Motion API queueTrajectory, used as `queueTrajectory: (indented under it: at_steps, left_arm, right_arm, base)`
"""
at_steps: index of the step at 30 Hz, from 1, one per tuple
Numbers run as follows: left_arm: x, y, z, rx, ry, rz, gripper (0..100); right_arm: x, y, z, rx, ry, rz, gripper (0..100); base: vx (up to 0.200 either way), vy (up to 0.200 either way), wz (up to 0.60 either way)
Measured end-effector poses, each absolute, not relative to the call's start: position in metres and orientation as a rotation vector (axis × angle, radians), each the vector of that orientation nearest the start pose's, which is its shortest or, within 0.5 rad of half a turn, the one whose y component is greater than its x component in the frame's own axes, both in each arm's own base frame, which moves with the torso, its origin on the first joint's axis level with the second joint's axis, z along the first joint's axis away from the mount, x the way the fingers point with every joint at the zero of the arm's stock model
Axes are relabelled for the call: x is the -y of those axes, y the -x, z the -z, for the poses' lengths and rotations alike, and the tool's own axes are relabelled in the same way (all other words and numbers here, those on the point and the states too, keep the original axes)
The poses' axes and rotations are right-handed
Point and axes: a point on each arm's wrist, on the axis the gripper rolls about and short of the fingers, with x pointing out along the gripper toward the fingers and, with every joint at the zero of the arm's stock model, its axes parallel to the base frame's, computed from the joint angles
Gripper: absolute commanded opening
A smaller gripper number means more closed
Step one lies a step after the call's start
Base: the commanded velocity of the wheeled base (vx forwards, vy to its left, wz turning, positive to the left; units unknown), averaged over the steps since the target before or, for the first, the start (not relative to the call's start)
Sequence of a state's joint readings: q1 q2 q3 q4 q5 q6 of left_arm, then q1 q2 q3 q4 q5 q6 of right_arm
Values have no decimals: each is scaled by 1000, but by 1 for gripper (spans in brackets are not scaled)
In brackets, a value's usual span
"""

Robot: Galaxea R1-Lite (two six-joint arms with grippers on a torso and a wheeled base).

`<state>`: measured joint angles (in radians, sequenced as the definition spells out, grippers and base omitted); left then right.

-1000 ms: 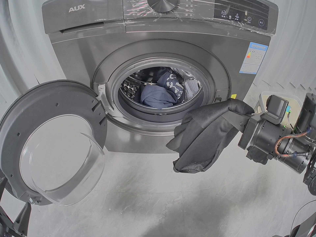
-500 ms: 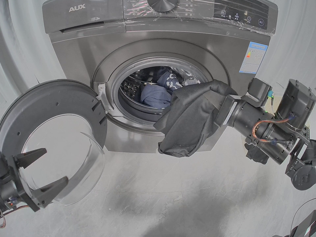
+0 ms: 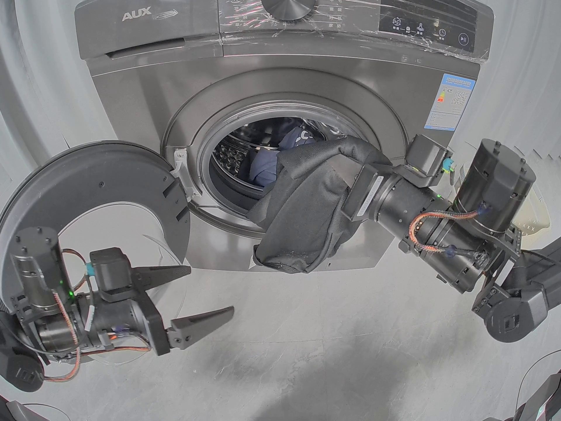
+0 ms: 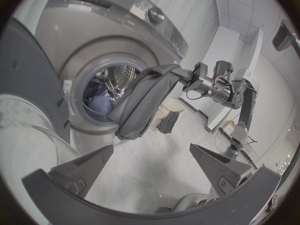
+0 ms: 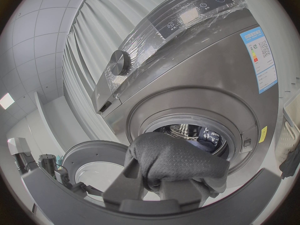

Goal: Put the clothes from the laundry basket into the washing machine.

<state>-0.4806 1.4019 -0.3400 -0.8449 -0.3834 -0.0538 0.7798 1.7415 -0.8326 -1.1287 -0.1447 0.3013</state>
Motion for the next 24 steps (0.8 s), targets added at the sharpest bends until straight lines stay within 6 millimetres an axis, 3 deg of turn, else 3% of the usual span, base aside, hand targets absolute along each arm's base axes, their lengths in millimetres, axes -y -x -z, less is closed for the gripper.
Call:
queueTrajectory:
  at_steps: [9,24]
  left_arm:
    - [123,-205,-140,-342,43,871,100]
    - [147,-252,-118,-358,58,847,100]
  right_arm:
    - [-228,-229,-222,95,-389,-672,0]
    - [-234,-223,-221,103,-398,-697,0]
  base:
    - [0,0,0]
    - [0,0,0]
